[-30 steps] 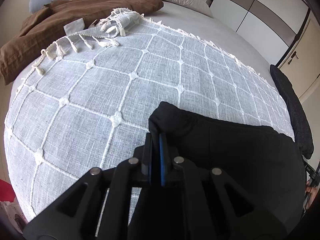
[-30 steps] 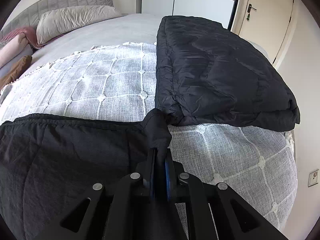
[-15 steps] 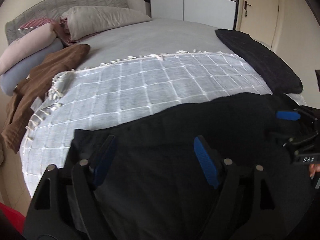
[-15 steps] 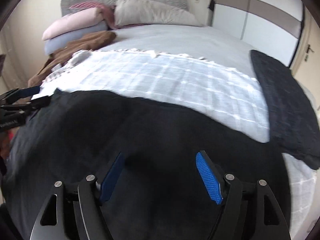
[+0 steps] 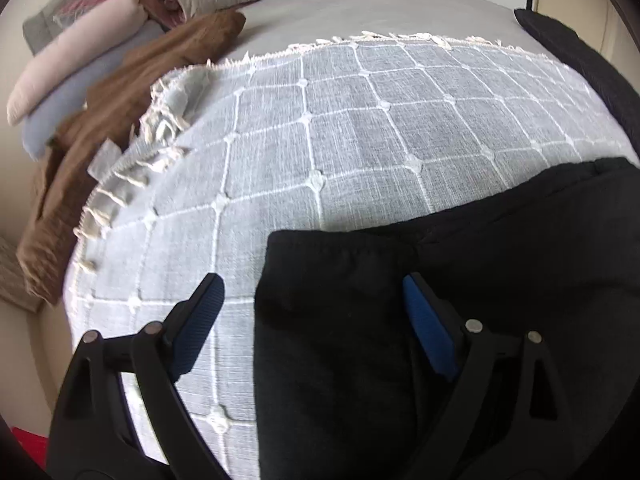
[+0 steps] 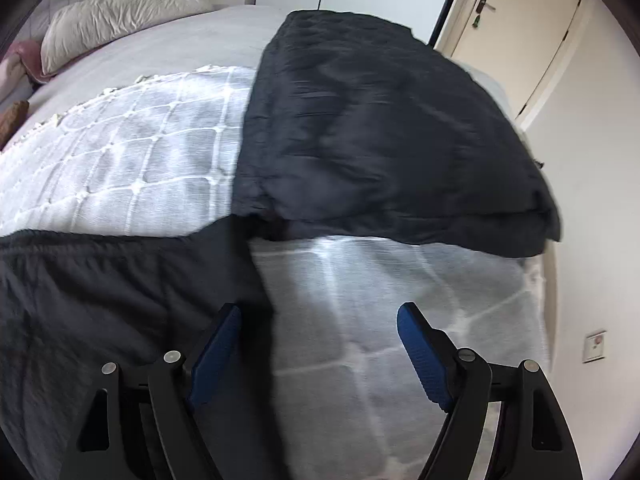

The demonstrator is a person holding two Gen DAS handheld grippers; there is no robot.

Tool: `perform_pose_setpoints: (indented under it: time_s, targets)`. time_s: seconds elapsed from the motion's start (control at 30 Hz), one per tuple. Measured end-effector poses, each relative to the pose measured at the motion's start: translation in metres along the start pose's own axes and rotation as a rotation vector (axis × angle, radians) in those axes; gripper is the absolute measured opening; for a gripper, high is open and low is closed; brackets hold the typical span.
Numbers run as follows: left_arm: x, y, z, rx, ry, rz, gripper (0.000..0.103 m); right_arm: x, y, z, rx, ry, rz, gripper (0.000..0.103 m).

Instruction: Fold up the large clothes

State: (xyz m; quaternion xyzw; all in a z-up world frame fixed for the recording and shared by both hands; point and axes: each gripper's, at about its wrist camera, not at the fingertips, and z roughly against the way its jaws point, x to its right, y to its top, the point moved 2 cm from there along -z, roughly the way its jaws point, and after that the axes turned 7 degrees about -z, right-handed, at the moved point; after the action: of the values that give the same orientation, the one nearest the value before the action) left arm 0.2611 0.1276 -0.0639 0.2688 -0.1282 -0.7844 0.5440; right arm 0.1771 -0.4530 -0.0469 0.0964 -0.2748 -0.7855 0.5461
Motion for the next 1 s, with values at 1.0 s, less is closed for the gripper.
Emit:
perform_pose_setpoints:
  time_s: [1.0]
  targets:
    - [0.020,-0.201,0.146,0.113,-0.252,0.061,0.093,-0.012,-0.201,0.148,0.132,0.376,0.201,0.085]
